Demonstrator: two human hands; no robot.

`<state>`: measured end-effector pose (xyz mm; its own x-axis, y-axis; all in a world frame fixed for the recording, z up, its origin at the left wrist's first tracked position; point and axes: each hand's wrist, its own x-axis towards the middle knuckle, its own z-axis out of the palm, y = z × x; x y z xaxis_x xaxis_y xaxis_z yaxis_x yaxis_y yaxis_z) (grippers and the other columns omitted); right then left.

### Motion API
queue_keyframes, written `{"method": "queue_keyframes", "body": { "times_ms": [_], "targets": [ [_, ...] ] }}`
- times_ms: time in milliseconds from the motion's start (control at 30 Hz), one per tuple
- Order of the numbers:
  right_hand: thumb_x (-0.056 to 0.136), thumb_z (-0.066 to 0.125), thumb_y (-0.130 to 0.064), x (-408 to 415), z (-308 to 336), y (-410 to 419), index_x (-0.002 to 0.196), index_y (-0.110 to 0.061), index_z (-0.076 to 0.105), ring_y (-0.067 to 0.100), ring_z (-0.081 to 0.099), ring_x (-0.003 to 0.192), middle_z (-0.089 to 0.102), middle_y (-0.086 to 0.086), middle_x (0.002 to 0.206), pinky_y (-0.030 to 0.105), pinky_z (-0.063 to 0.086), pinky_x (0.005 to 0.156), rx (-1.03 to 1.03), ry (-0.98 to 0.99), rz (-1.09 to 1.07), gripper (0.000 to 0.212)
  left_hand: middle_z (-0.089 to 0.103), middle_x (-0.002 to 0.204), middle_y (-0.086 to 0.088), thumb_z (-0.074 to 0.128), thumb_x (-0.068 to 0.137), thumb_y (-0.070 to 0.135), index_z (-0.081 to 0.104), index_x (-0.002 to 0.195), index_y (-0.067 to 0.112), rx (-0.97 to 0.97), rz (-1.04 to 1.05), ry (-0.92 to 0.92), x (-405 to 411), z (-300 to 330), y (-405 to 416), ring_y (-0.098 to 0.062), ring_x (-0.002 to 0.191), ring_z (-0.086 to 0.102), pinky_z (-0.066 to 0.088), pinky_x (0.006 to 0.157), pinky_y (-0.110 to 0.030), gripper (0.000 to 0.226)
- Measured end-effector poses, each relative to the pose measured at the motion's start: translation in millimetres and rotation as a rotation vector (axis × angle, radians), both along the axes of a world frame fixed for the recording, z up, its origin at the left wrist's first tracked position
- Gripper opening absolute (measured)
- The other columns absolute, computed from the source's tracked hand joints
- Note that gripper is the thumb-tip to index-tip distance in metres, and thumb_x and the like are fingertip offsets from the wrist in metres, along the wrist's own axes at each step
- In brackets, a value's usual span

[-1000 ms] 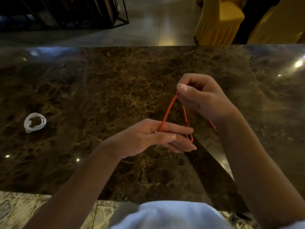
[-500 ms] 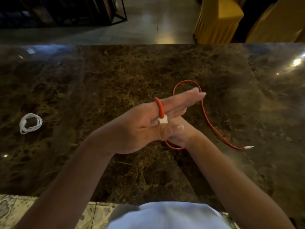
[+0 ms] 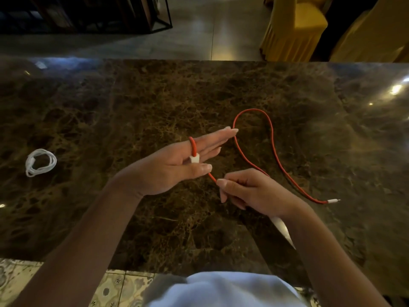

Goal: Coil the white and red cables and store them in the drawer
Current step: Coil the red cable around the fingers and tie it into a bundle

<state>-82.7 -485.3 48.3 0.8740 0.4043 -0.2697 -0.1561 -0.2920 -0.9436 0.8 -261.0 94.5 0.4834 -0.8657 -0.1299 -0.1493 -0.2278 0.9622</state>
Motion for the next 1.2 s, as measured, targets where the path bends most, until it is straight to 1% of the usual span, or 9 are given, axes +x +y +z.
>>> {"method": "queue_keyframes", "body": {
  "times_ms": [200,400,533,600,733,800,900,1100,1200],
  "targets": [
    [0.104,0.062,-0.03,-8.7,24.4,12.4,0.125,-0.025,0.071,-0.001,0.064,0.059,0.063,-0.012,0.06,0.008,0.044,0.066,-0.388,-0.238,0.236,0.023,0.016,0.174,0.014,0.052,0.105,0.008,0.022,0.163,0.027,0.133,0.097,-0.065,2.3,-18.2,-11.2,0.0,0.16,0.007,0.007,0.133,-0.039,0.068],
    [0.1,0.067,-0.034,-7.1,46.4,-20.5,0.098,-0.031,0.076,0.008,0.064,0.061,0.061,-0.013,0.06,0.025,0.047,0.058,-0.455,-0.348,0.069,0.011,0.026,0.167,0.028,0.053,0.106,0.007,0.037,0.156,0.046,0.305,-0.17,0.132,4.2,-17.8,3.2,0.01,0.155,0.014,0.013,0.128,-0.027,0.066],
    [0.1,0.067,-0.035,-9.2,57.6,-13.3,0.099,-0.027,0.077,0.002,0.061,0.062,0.06,-0.018,0.065,0.015,0.042,0.057,-0.412,-0.463,0.137,0.013,0.038,0.161,0.028,0.052,0.108,0.007,0.045,0.15,0.039,0.378,-0.239,0.095,-5.6,-22.6,-9.4,0.002,0.152,0.028,0.025,0.123,-0.02,0.053],
    [0.1,0.069,-0.029,-4.2,60.7,-10.2,0.099,-0.022,0.077,-0.003,0.06,0.06,0.057,-0.023,0.063,0.01,0.039,0.057,-0.4,-0.476,0.184,0.011,0.057,0.131,0.035,0.049,0.108,0.002,0.059,0.117,0.032,0.426,-0.22,0.118,-9.0,-22.4,-18.1,-0.004,0.125,0.047,0.046,0.094,-0.022,0.033],
    [0.102,0.067,-0.025,5.0,70.1,-16.0,0.1,-0.021,0.077,0.008,0.067,0.056,0.066,-0.009,0.06,0.01,0.043,0.055,-0.334,-0.406,0.238,0.011,0.062,0.093,0.011,0.048,0.108,-0.001,0.055,0.093,0.033,0.476,-0.171,0.104,-8.7,-26.4,-20.3,0.002,0.076,0.058,0.043,0.072,-0.013,0.038],
    [0.102,0.068,-0.024,11.1,73.9,-17.4,0.099,-0.019,0.078,0.009,0.067,0.056,0.067,-0.006,0.061,0.01,0.043,0.056,-0.291,-0.421,0.287,0.012,0.069,0.095,0.017,0.053,0.107,0.013,0.065,0.107,0.027,0.506,-0.201,0.112,-16.3,-28.6,-15.6,0.01,0.094,0.062,0.048,0.093,-0.021,0.019],
    [0.099,0.07,-0.018,25.9,75.7,-16.2,0.095,-0.009,0.079,0.006,0.063,0.055,0.066,-0.012,0.065,0.011,0.042,0.056,-0.179,-0.419,0.341,0.013,0.058,0.151,-0.001,0.053,0.106,0.017,0.052,0.151,0.015,0.395,-0.29,0.045,-32.2,-17.5,-18.7,-0.011,0.143,0.051,0.035,0.124,-0.04,0.045],
    [0.084,0.081,-0.027,56.3,60.4,-11.5,0.083,0.001,0.075,-0.001,0.049,0.044,0.07,-0.01,0.067,0.013,0.039,0.048,0.304,-0.174,0.344,0.028,0.041,0.161,0.008,0.049,0.106,-0.004,0.034,0.157,0.024,0.144,-0.386,0.131,-53.2,1.0,-26.5,-0.002,0.15,0.04,0.033,0.124,-0.029,0.06],
    [0.087,0.079,-0.038,62.5,36.5,2.6,0.088,-0.009,0.077,-0.004,0.045,0.041,0.063,-0.015,0.057,0.011,0.036,0.048,0.477,-0.031,0.421,0.028,0.042,0.16,0.005,0.05,0.103,-0.011,0.031,0.157,0.014,0.012,-0.379,0.199,-58.4,10.0,-26.4,-0.013,0.152,0.04,0.036,0.124,-0.036,0.063]
  ]
}}
